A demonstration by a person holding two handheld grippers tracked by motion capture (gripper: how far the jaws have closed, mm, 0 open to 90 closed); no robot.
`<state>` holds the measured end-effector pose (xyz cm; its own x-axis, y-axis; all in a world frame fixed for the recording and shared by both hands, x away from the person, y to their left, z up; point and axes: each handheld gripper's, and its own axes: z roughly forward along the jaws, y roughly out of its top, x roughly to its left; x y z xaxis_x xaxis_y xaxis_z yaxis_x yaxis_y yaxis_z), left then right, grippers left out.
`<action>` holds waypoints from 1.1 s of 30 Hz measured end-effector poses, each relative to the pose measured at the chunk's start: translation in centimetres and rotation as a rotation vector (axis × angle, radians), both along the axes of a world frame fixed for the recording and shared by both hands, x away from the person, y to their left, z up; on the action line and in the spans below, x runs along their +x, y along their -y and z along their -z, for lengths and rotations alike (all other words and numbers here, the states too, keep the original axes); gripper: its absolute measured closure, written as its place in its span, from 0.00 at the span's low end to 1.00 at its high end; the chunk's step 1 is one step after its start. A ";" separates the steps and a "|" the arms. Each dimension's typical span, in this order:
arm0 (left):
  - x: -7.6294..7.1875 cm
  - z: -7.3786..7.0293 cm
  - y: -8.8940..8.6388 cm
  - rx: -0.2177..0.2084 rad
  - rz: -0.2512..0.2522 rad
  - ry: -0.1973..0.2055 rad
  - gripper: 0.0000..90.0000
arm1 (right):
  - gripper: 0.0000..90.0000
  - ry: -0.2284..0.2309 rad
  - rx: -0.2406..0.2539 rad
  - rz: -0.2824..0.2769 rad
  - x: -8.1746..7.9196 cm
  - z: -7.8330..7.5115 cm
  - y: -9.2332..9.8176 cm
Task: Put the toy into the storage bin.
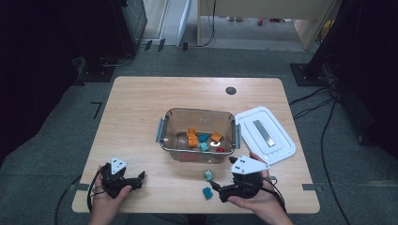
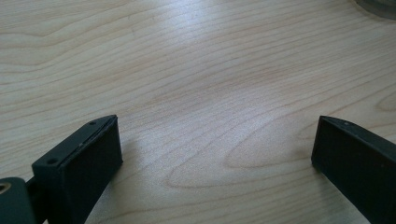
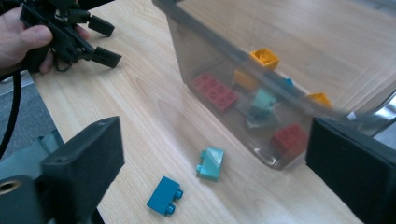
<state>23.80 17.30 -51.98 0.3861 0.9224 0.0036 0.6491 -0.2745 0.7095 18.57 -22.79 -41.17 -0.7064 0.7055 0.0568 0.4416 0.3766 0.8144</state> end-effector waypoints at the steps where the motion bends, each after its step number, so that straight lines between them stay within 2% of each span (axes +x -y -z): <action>1: 0.0 0.0 0.0 0.000 0.000 0.000 0.02 | 0.08 -0.004 0.006 -0.003 -0.1 0.7 0.0; 6: 0.0 0.0 0.0 0.001 0.001 0.000 0.02 | 0.17 -0.005 0.001 -0.031 -0.1 3.0 -0.5; 11: 0.0 0.0 0.0 0.000 0.001 0.000 0.02 | 0.34 -0.005 -0.015 -0.044 0.6 5.2 -1.2; 19: 0.0 0.0 0.0 0.000 0.001 0.000 0.02 | 0.54 -0.047 -0.059 -0.009 2.1 7.3 -1.9; 28: 0.0 0.0 0.0 0.000 0.000 0.000 0.02 | 0.58 -0.082 -0.116 0.013 2.9 8.5 -2.7; 33: 0.0 0.0 0.0 0.000 0.001 0.000 0.02 | 0.61 -0.093 -0.142 0.006 3.0 8.8 -3.0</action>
